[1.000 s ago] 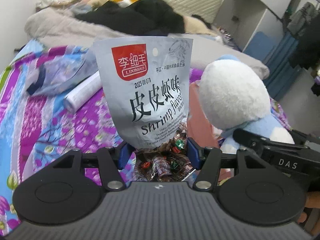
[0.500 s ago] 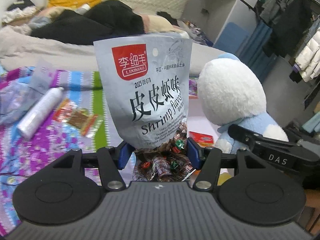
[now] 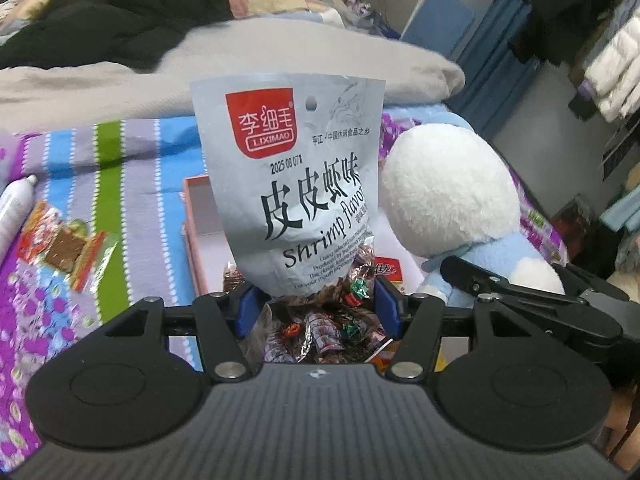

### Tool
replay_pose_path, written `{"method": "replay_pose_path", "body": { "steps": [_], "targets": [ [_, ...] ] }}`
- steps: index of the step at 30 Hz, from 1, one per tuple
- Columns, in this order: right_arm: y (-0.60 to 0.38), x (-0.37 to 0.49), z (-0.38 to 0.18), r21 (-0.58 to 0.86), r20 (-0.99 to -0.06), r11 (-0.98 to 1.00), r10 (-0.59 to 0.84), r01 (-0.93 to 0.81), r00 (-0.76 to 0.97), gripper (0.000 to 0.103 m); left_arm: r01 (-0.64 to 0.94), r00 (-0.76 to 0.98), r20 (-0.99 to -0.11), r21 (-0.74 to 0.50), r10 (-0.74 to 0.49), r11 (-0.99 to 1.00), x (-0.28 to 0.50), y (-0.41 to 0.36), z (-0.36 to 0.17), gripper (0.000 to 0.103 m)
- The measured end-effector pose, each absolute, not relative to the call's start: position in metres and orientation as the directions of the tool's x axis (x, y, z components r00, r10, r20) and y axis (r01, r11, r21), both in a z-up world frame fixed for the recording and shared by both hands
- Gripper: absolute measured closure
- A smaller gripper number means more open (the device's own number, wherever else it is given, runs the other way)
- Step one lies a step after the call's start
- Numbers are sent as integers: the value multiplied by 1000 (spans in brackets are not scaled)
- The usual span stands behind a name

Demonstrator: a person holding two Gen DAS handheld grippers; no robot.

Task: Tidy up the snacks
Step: 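Carry the shrimp packet toward the box with the left tool while the right tool holds the toy, then drop the shrimp packet into the box with the left tool while the right tool releases the toy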

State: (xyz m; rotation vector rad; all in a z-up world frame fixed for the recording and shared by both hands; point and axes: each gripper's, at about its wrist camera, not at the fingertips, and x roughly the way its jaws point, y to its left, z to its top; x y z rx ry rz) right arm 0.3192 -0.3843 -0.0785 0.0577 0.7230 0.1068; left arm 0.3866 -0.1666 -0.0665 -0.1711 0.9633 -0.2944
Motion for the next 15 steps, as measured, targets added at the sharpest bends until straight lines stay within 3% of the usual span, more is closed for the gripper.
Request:
{"method": "replay_pose_path", "body": {
  "steps": [11, 14, 15],
  "targets": [
    [-409, 350, -131, 126, -730, 992, 104, -17, 675, 15, 175, 465, -828, -261, -313, 949, 430, -180, -115, 39],
    [-407, 354, -139, 126, -744, 992, 97, -3, 661, 14, 204, 455, -829, -259, -326, 944, 430, -185, -116, 28],
    [-406, 355, -142, 122, -754, 993, 93, -1, 651, 14, 207, 455, -829, -256, -324, 944, 433, -184, -118, 19]
  ]
}}
